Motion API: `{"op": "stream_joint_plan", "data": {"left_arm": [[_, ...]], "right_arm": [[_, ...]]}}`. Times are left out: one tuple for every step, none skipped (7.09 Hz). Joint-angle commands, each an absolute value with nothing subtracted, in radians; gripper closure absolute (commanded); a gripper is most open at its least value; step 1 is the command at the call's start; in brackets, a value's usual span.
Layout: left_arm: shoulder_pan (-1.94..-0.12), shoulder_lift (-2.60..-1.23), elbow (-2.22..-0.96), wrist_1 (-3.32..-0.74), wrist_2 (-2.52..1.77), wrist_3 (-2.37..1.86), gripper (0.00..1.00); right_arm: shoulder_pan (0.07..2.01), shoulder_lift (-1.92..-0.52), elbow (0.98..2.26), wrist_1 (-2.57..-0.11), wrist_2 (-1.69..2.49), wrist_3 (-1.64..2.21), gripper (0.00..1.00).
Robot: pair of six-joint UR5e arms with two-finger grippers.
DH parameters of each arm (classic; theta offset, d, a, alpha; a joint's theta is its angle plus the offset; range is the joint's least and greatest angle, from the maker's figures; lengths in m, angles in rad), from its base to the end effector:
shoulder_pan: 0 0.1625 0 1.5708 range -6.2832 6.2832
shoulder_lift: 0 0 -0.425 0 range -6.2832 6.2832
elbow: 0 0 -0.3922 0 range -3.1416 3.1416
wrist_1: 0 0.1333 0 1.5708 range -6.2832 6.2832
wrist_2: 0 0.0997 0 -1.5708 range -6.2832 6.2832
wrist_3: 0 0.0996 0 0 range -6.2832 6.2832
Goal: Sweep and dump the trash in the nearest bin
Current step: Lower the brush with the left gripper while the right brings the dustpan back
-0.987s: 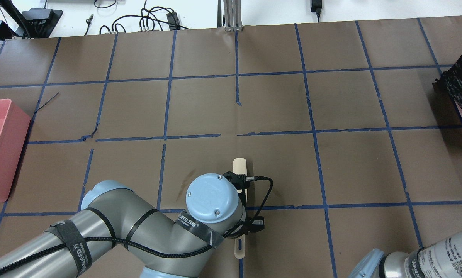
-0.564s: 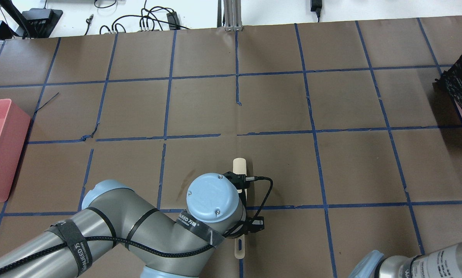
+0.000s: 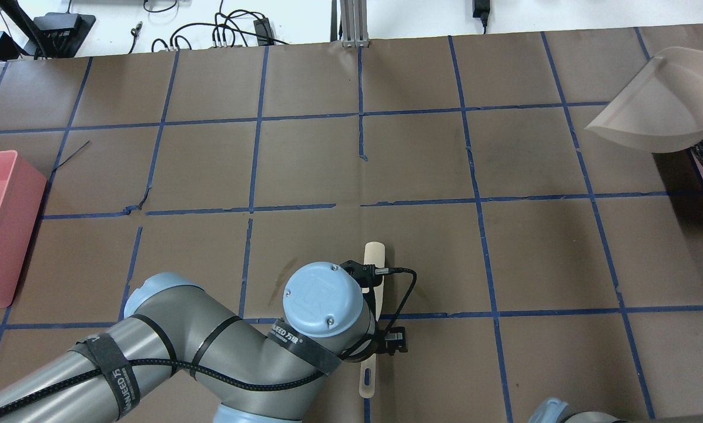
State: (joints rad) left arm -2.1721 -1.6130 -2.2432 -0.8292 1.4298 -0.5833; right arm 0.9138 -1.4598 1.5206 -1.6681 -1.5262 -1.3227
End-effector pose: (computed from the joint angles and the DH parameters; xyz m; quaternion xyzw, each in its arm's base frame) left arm -0.3571 -0.2601 0.2342 -0.0099 -0.9974 -0.0282 0.0659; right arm -0.2218 -0.5132 0.4653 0.3270 -0.9446 0.0286 0.0030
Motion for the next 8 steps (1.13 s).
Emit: {"op": "stream_joint_plan", "data": {"left_arm": [[-2.161, -1.594, -2.205, -0.839, 1.44, -0.562, 0.0], [-2.149, -1.583, -2.162, -0.854, 1.44, -0.537, 0.0], [-2.108, -1.582, -2.113, -0.912, 1.44, -0.456, 0.0], [-2.058, -1.577, -2.058, -1.007, 1.442, -0.364, 0.0], [-1.998, -1.577, -1.99, -1.094, 1.451, -0.254, 0.0], [-1.94, -1.577, -1.929, -1.18, 1.488, -0.16, 0.0], [-1.875, -1.577, -1.886, -1.234, 1.511, -0.084, 0.0], [-1.805, -1.569, -1.837, -1.293, 1.512, -0.059, 0.0]], "right_arm": [[1.073, -1.491, 1.539, -1.661, -1.528, -1.069, 1.0], [1.128, -1.49, 1.546, -1.652, -1.526, -0.945, 1.0], [1.191, -1.489, 1.577, -1.658, -1.523, -0.823, 1.0], [1.272, -1.485, 1.606, -1.689, -1.52, -0.681, 1.0], [1.351, -1.483, 1.624, -1.728, -1.52, -0.547, 1.0], [1.43, -1.468, 1.65, -1.777, -1.519, -0.4, 1.0], [1.513, -1.441, 1.667, -1.814, -1.52, -0.332, 1.0], [1.581, -1.416, 1.667, -1.841, -1.52, -0.28, 1.0]]}}
